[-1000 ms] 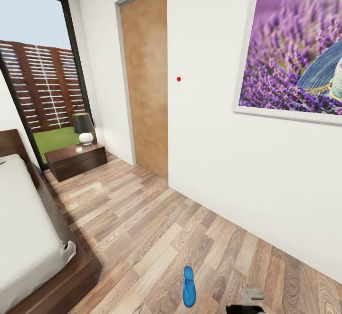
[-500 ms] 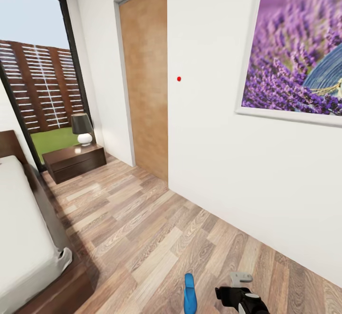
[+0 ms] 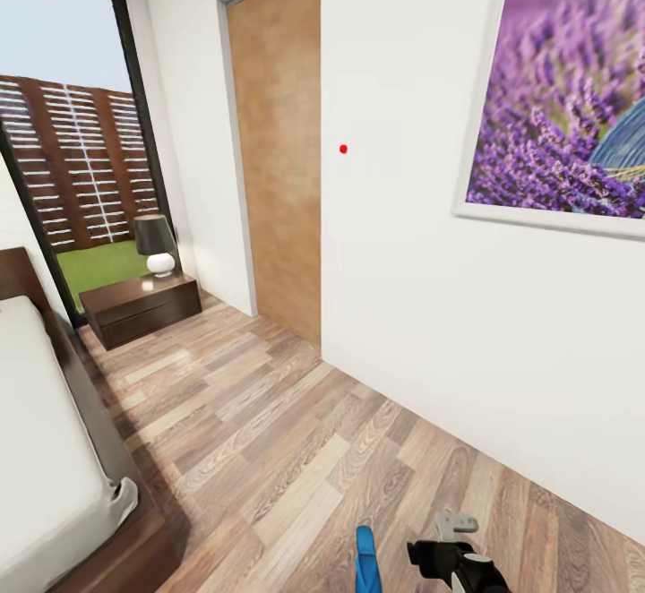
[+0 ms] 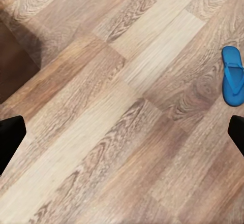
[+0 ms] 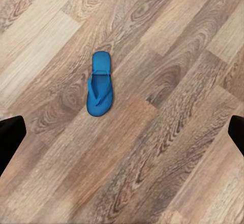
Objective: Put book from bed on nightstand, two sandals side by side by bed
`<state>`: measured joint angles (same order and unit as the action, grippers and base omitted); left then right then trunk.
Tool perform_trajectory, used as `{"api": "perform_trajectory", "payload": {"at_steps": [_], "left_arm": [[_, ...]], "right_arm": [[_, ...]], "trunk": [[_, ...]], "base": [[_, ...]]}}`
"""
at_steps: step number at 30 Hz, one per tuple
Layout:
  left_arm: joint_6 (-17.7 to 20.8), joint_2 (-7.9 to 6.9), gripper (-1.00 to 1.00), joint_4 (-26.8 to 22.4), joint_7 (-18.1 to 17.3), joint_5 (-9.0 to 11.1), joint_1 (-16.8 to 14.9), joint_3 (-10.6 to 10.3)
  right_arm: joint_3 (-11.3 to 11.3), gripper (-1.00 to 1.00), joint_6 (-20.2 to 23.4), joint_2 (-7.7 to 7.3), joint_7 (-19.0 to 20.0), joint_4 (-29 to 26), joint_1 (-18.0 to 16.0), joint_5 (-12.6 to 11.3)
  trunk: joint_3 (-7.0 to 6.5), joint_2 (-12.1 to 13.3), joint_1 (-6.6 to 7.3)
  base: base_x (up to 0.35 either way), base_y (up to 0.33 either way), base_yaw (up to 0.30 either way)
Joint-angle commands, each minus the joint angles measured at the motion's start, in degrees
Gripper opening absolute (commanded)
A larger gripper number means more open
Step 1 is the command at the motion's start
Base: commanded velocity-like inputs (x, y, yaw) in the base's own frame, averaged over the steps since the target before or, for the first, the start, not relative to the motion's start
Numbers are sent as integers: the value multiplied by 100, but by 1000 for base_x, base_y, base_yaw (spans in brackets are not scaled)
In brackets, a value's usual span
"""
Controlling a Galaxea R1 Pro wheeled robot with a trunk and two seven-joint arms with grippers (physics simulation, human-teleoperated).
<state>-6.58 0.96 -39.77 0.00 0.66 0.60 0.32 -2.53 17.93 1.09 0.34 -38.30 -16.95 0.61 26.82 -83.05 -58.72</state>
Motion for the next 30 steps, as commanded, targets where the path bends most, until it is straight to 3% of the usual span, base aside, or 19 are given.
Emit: {"api": "perform_trajectory", "payload": {"at_steps": [1,12,30], "left_arm": [[-10,1,100,-5,0,6,1,3],[-10,1,100,-5,0,4,2,3],[-10,4,100,-4,0,4,0,4]], "right_arm": [[-23,100,33,-1,5,-15,-1,3],[-35,100,32,-40,9,-96,-1,0],[-62,100,35,-84,10,-164,-1,-22]], "trunk": [[5,-3,-1],[5,-3,-1],[5,-3,-1]], "base": [[44,49,0],[12,32,0],[0,195,0]]}}
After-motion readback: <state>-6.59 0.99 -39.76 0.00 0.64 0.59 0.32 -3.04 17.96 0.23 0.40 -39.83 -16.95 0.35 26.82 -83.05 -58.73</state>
